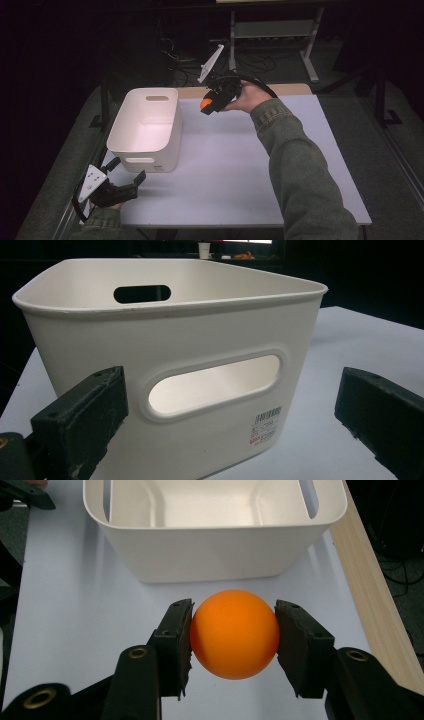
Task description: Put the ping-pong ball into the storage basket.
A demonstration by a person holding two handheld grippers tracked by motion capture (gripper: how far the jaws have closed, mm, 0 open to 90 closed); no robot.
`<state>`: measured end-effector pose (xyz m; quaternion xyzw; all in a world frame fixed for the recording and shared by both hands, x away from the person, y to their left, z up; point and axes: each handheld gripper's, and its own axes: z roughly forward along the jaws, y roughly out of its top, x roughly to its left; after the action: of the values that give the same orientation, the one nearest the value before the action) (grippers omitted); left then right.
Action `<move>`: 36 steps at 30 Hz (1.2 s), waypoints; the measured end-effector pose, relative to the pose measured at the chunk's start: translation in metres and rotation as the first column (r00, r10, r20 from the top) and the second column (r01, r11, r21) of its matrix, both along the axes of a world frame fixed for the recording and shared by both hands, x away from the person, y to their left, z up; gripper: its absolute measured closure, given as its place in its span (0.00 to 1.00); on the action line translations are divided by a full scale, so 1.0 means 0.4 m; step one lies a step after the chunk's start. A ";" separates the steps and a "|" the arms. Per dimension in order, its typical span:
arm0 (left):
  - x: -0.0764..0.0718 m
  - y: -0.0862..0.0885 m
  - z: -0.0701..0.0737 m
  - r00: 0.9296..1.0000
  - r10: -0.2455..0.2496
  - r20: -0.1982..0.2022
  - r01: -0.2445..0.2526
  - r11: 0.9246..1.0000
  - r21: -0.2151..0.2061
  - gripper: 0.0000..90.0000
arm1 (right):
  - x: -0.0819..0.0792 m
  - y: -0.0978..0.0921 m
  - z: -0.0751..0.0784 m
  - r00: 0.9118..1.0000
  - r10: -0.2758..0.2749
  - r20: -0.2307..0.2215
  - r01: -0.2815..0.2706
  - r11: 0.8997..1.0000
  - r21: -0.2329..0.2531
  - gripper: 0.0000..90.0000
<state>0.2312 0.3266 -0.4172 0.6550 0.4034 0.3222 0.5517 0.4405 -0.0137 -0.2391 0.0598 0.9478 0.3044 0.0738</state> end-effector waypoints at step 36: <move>0.000 0.000 0.000 1.000 -0.001 -0.002 0.001 1.000 0.000 0.00 | 0.004 0.122 -0.050 0.998 0.064 -0.020 -0.062 0.994 0.092 0.56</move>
<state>0.2312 0.3268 -0.4173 0.6554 0.4035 0.3213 0.5517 0.4419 0.0352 -0.2589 0.0369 0.9351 0.3487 0.0504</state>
